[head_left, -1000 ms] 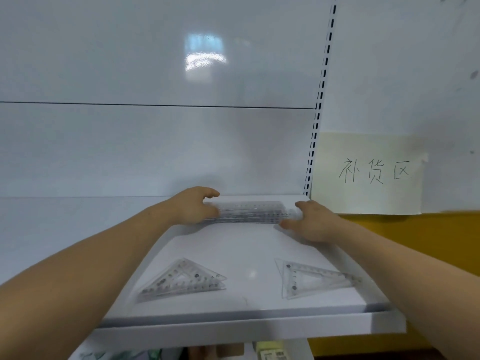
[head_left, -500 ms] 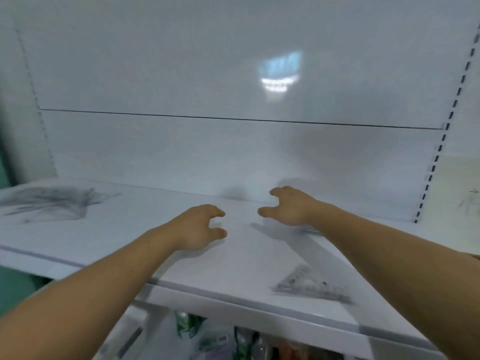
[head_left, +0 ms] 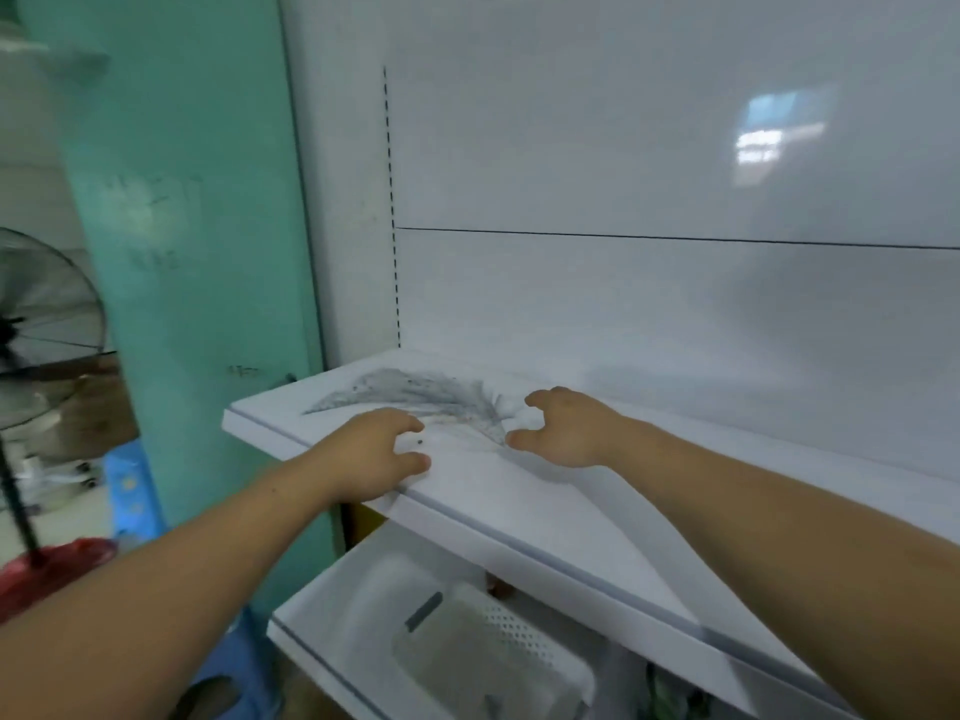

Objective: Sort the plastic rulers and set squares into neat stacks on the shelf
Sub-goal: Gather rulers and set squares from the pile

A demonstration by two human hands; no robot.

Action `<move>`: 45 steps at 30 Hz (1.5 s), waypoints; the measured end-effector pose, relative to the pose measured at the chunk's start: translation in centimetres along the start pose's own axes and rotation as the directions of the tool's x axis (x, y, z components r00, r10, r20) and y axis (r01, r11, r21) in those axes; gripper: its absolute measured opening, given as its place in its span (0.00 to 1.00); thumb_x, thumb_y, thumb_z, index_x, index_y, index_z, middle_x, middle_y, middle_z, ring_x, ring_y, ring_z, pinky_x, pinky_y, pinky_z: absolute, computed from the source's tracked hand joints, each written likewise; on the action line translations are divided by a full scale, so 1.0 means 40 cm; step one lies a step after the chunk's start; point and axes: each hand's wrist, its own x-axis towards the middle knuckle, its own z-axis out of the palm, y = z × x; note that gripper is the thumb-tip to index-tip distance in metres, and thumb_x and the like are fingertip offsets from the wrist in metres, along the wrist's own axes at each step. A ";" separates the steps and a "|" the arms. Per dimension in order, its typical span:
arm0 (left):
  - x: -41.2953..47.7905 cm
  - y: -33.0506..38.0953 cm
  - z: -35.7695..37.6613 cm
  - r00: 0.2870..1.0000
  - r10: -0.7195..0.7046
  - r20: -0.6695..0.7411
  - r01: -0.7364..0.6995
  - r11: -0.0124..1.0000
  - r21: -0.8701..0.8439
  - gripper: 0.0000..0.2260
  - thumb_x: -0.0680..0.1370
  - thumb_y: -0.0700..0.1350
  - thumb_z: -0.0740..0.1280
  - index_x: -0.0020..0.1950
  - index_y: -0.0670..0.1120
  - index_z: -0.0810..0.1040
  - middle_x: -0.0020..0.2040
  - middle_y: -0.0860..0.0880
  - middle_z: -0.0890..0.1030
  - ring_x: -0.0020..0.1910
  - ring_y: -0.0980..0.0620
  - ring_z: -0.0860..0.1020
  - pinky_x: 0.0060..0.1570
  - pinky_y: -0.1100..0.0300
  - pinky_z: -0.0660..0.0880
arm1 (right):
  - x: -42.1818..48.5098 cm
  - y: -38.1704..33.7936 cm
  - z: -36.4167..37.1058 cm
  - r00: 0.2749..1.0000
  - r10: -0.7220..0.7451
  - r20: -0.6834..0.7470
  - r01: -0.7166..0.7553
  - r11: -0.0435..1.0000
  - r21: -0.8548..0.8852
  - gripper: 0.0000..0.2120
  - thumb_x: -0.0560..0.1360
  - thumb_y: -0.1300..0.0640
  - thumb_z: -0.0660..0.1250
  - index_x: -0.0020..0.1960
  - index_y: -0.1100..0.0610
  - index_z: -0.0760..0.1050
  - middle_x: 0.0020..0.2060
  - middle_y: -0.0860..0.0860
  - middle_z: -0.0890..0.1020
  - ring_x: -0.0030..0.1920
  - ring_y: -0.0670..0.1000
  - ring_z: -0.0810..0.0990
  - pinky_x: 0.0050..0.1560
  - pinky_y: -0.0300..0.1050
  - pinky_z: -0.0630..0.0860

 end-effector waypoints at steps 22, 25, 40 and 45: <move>0.511 -0.346 -0.052 0.991 0.081 0.107 -0.088 0.994 0.058 0.25 0.76 0.56 0.66 0.71 0.51 0.68 0.71 0.52 0.69 0.67 0.52 0.68 0.63 0.61 0.63 | 0.547 -0.158 0.075 0.985 -0.126 0.116 0.114 0.988 0.102 0.27 0.73 0.48 0.71 0.69 0.49 0.67 0.63 0.49 0.72 0.52 0.47 0.73 0.51 0.39 0.68; 0.542 -0.364 -0.060 0.982 0.159 0.104 -0.163 0.986 0.032 0.27 0.73 0.56 0.70 0.70 0.50 0.69 0.66 0.51 0.73 0.61 0.52 0.72 0.56 0.63 0.66 | 0.541 -0.167 0.070 0.992 -0.004 0.124 -0.009 0.995 0.101 0.37 0.71 0.50 0.72 0.75 0.51 0.58 0.61 0.48 0.73 0.53 0.49 0.75 0.54 0.42 0.72; 0.512 -0.448 -0.085 0.930 0.364 0.056 -0.364 0.931 -0.001 0.25 0.76 0.54 0.64 0.71 0.48 0.67 0.66 0.47 0.66 0.62 0.49 0.69 0.57 0.60 0.67 | 0.439 -0.257 0.103 0.916 0.396 -0.069 -0.371 0.898 0.236 0.28 0.70 0.54 0.72 0.68 0.52 0.68 0.55 0.49 0.75 0.50 0.51 0.76 0.49 0.42 0.74; 0.500 -0.435 -0.097 0.930 0.361 0.070 -0.357 0.932 -0.062 0.20 0.78 0.54 0.62 0.70 0.54 0.68 0.65 0.48 0.65 0.60 0.49 0.69 0.56 0.59 0.68 | 0.433 -0.261 0.114 0.897 0.441 -0.025 -0.433 0.889 0.152 0.38 0.70 0.46 0.70 0.75 0.55 0.59 0.70 0.51 0.68 0.66 0.53 0.70 0.64 0.46 0.68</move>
